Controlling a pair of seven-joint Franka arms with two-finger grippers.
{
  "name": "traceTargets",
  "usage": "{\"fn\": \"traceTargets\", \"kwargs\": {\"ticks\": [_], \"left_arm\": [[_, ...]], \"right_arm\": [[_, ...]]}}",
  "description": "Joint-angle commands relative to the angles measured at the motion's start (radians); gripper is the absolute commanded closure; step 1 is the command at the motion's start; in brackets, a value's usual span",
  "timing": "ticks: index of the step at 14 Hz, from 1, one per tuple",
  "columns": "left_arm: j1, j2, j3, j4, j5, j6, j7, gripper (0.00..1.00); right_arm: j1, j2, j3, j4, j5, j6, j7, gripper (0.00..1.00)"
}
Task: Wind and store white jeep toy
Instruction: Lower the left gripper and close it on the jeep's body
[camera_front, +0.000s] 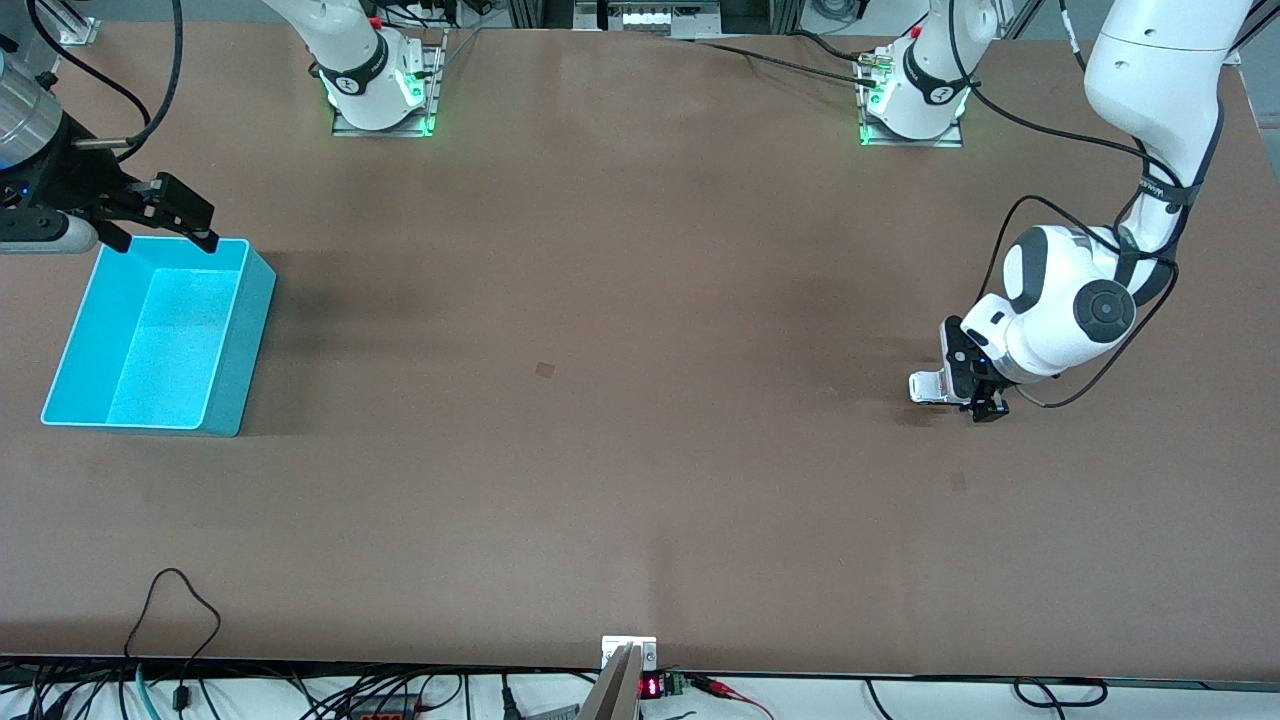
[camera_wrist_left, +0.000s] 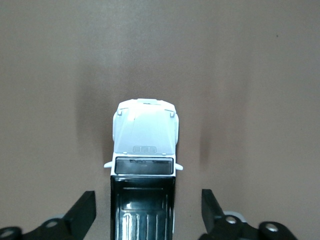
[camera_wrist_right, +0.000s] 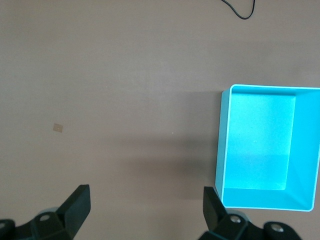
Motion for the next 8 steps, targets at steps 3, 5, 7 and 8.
{"fn": "traceTargets", "kwargs": {"ticks": [3,5,7,8], "left_arm": [[0.006,-0.002,-0.005,0.002,0.016,-0.008,0.048,0.81],[0.006,0.006,-0.005,0.002,0.016,-0.008,0.048,0.81],[0.005,0.007,-0.005,0.003,0.016,-0.008,0.07,0.82],[0.006,0.007,-0.005,0.005,0.016,-0.008,0.083,0.82]], "right_arm": [[0.002,0.002,-0.001,0.018,0.017,-0.02,-0.005,0.0],[0.002,0.002,-0.001,0.02,0.017,-0.02,-0.004,0.0],[0.002,0.002,-0.001,0.018,0.017,-0.02,-0.004,0.0],[0.002,0.002,-0.001,0.02,0.017,-0.02,-0.004,0.0]]}}
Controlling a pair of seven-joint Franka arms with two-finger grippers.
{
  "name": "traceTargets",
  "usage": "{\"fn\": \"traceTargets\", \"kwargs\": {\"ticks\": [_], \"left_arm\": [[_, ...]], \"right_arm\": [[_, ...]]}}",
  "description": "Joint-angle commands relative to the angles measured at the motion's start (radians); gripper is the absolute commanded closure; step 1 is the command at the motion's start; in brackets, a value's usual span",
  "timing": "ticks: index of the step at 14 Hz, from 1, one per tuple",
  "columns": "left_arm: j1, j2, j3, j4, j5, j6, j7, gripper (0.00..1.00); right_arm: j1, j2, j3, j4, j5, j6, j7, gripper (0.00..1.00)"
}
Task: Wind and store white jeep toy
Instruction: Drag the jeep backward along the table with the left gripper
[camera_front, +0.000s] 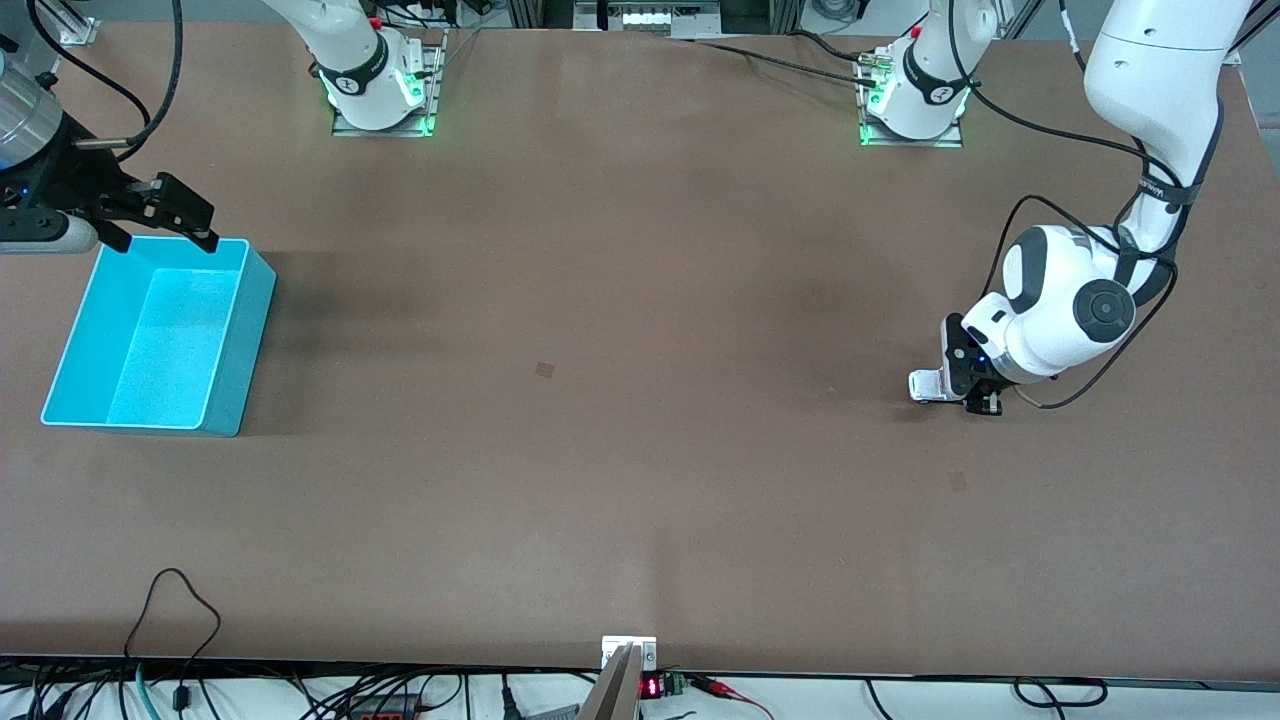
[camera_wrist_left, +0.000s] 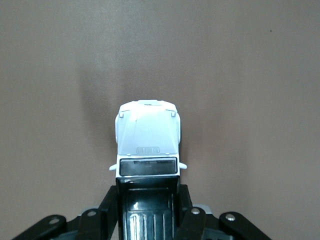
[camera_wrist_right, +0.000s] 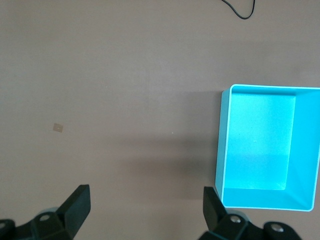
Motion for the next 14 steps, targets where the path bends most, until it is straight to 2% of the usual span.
{"fn": "traceTargets", "kwargs": {"ticks": [1,3,8,14], "left_arm": [[0.006,0.009,-0.004,0.004,0.016,-0.01,0.04,0.82],[0.014,0.032,0.003,0.007,0.016,-0.014,0.046,0.82],[0.147,0.103,0.004,0.057,0.016,-0.016,0.171,0.82],[0.298,0.132,0.007,0.099,0.016,-0.014,0.326,0.82]], "right_arm": [[0.002,0.002,-0.001,0.018,0.017,-0.02,-0.004,0.0],[0.002,0.002,-0.001,0.018,0.017,-0.02,-0.004,0.0],[0.002,0.002,-0.001,0.018,0.017,-0.02,-0.004,0.0],[0.002,0.002,-0.001,0.018,0.017,-0.02,-0.004,0.0]]}}
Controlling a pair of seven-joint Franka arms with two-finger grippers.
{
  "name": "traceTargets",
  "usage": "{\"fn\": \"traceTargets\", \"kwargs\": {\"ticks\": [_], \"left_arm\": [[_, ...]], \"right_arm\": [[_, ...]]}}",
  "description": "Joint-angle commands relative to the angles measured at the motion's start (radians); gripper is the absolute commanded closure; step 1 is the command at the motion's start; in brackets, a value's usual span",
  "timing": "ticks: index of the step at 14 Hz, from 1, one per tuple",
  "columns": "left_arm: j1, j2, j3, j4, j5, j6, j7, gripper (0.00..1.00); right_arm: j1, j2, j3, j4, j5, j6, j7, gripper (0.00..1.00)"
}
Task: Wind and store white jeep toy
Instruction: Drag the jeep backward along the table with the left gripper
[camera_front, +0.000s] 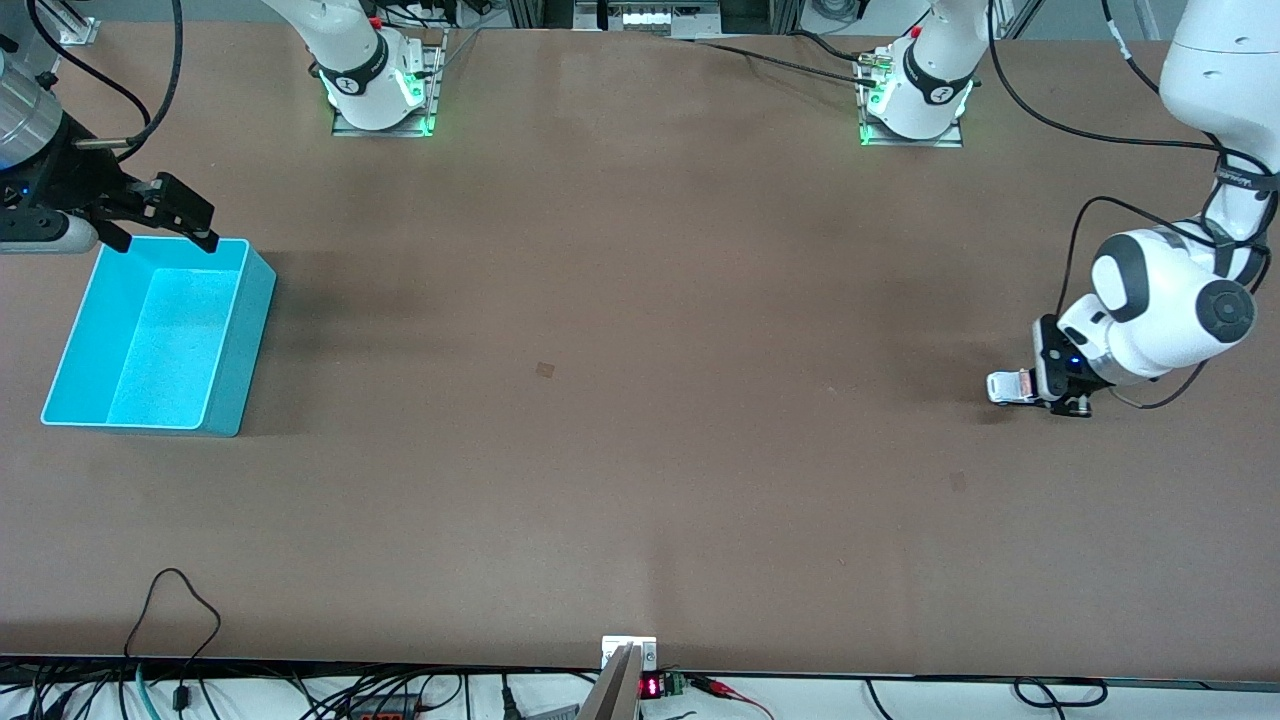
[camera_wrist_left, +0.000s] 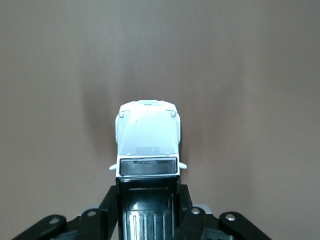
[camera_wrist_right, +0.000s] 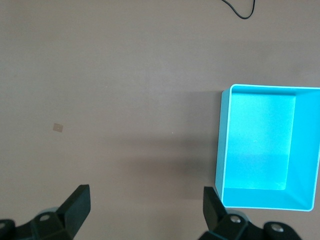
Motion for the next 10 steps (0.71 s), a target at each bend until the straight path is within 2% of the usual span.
{"fn": "traceTargets", "kwargs": {"ticks": [1,8,9,10], "left_arm": [[0.063,0.091,-0.002,0.026,0.016,0.0,0.073,0.83],[0.1,0.101,0.007,0.029,0.016,0.002,0.093,0.82],[0.1,0.1,0.007,0.03,0.016,0.002,0.093,0.76],[0.106,0.097,0.006,0.039,0.016,0.002,0.093,0.44]], "right_arm": [[0.002,0.002,-0.001,0.018,0.017,-0.019,-0.004,0.0],[0.002,0.002,-0.001,0.018,0.018,-0.021,-0.001,0.0],[0.002,0.003,-0.001,0.018,0.018,-0.018,-0.001,0.0],[0.002,0.003,-0.001,0.018,0.018,-0.015,-0.001,0.0]]}}
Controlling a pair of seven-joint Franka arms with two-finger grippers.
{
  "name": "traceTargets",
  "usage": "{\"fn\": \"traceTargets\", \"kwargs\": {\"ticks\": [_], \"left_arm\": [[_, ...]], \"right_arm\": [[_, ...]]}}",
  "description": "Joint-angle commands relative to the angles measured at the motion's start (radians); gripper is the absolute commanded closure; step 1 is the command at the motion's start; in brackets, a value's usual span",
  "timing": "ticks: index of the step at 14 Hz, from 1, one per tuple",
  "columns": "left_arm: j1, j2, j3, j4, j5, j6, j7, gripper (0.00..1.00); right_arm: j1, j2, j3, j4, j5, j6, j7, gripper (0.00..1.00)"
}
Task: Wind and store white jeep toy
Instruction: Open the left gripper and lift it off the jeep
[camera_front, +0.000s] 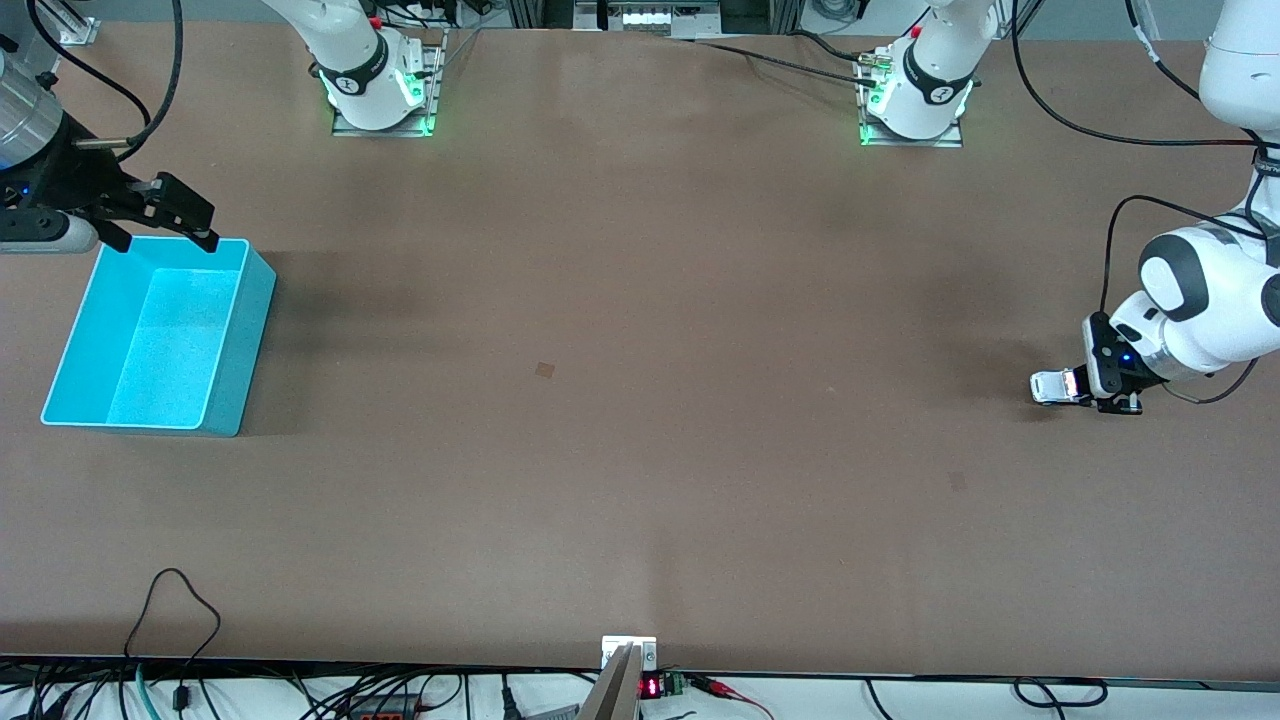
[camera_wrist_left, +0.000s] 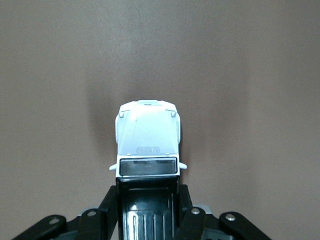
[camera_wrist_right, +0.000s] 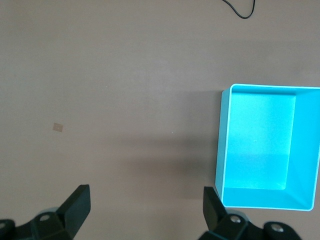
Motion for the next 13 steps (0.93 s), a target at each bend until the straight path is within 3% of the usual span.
{"fn": "traceTargets", "kwargs": {"ticks": [1,4,8,13], "left_arm": [[0.023,0.074,0.006,0.023,0.016,-0.004,0.034,0.0],[0.018,0.051,-0.002,0.069,0.016,-0.094,0.027,0.0],[-0.013,0.023,-0.008,0.184,0.016,-0.314,-0.028,0.0],[-0.074,-0.023,-0.008,0.297,0.051,-0.534,-0.224,0.0]], "right_arm": [[0.002,0.003,-0.001,0.02,0.018,-0.012,0.001,0.0],[0.004,0.003,-0.001,0.018,0.018,-0.012,0.001,0.0],[0.004,0.003,-0.001,0.018,0.018,-0.009,0.002,0.0],[0.004,0.003,-0.001,0.018,0.017,-0.008,0.001,0.0]]}}
